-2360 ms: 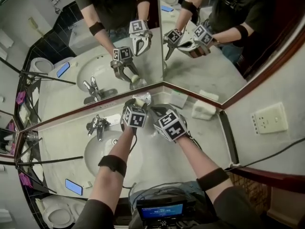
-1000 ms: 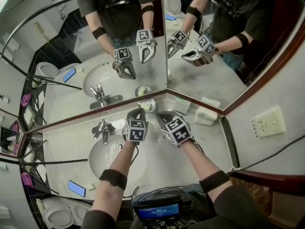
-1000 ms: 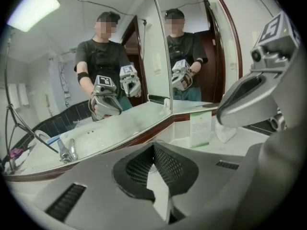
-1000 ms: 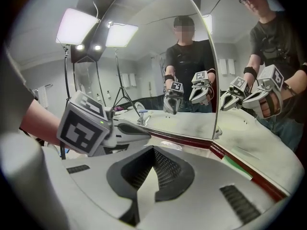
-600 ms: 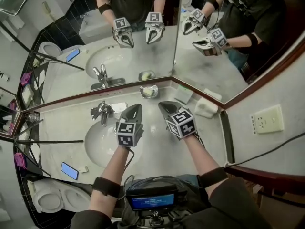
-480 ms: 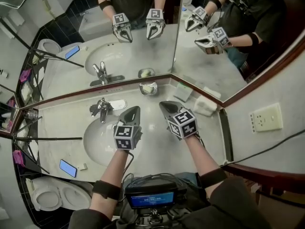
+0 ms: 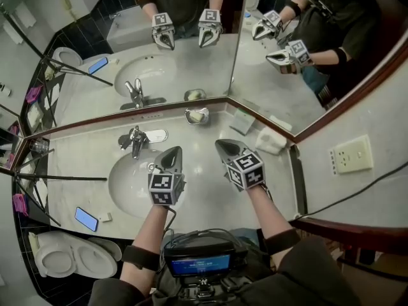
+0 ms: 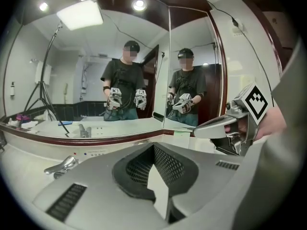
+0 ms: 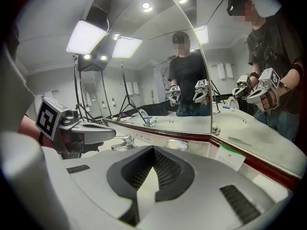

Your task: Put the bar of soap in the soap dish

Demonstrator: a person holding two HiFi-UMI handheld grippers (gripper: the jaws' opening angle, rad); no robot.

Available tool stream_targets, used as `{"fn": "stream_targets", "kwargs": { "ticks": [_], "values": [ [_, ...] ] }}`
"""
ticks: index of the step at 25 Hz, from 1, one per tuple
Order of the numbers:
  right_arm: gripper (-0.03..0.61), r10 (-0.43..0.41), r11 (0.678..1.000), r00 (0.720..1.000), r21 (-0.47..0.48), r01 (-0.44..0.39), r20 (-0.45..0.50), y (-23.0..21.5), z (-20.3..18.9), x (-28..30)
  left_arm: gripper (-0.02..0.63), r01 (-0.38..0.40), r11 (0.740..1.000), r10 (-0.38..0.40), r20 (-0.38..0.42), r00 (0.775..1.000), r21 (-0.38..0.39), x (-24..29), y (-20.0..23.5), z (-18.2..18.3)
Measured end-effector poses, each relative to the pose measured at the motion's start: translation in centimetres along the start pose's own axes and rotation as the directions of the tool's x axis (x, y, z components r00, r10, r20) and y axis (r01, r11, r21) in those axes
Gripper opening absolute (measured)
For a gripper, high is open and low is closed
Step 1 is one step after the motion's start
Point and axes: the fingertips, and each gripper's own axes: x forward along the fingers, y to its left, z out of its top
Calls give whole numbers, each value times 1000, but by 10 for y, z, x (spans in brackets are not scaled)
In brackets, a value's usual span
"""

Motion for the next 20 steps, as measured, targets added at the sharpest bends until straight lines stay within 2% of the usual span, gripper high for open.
{"fn": "stream_targets", "kwargs": {
  "ticks": [7, 12, 14, 15, 20],
  "values": [
    [21, 0, 999, 999, -32, -2, -38, -2, -6, 0, 2, -13, 1000, 13, -7, 1000, 24, 3, -9, -1],
    [25, -62, 990, 994, -130, 50, -92, -20, -8, 24, 2, -31, 999, 32, -16, 999, 18, 15, -4, -4],
    [53, -72, 985, 991, -166, 52, -115, -28, -7, 40, 2, -43, 999, 43, -13, 999, 19, 20, -1, -2],
    [92, -70, 983, 989, -180, 47, -127, -30, -6, 49, 2, -49, 999, 49, -14, 999, 20, 23, 0, -1],
    [154, -60, 968, 976, -252, 6, -207, -35, 3, 98, 2, -60, 997, 62, -42, 997, 43, 37, 7, -6]
  ]
}}
